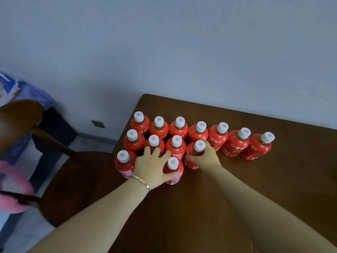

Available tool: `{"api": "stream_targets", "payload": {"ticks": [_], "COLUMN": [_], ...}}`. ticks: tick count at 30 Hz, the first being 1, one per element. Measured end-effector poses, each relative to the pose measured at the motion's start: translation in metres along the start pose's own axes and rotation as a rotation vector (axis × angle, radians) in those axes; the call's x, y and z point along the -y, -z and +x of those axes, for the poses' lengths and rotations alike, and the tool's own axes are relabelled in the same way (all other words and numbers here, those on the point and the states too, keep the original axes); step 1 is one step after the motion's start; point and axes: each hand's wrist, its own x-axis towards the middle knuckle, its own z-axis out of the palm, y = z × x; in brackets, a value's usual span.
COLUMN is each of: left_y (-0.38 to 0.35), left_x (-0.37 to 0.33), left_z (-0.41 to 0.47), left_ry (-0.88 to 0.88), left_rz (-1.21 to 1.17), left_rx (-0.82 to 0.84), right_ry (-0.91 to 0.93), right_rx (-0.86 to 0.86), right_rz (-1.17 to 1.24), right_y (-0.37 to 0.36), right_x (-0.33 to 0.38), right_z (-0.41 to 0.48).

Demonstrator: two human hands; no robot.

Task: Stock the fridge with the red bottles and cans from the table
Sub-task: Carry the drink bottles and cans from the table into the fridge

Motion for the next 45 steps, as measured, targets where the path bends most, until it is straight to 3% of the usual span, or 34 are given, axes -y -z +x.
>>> {"api": "stream_targets", "payload": {"ticks": [7, 12, 17, 22, 27, 34, 39, 45], "left_y": [-0.021, -0.013, 0.007, 0.061, 0.107, 0.158, 0.180, 0.190], "left_x": [-0.003, -0.015, -0.026, -0.054, -0.097, -0.157, -0.192, -0.232], "left_z": [0.017, 0.020, 0.004, -0.035, -0.083, -0.188, -0.309, -0.475], "left_ry": [-0.237, -0.305, -0.287, -0.035, 0.119, 0.634, 0.862, 1.266], "left_rz": [-0.088, -0.093, -0.072, -0.059, -0.124, -0.232, -0.215, -0.155], "left_rx": [-0.183, -0.149, -0.029, 0.087, -0.041, -0.078, -0.112, -0.072], "right_ry": [0.093, 0.056, 0.012, 0.204, 0.489, 0.785, 0.885, 1.096], "right_rx": [-0.135, -0.116, 0.025, 0.097, 0.136, 0.268, 0.529, 0.829], "right_rz": [-0.047, -0.136, -0.347, -0.573, -0.673, -0.688, -0.655, -0.837], "right_y": [-0.018, -0.007, 0.025, 0.072, 0.106, 0.119, 0.092, 0.026], "right_x": [-0.013, -0.016, -0.023, -0.010, 0.005, 0.003, -0.012, -0.032], "right_z": [0.009, -0.002, -0.034, -0.076, -0.118, -0.204, -0.292, -0.424]}}
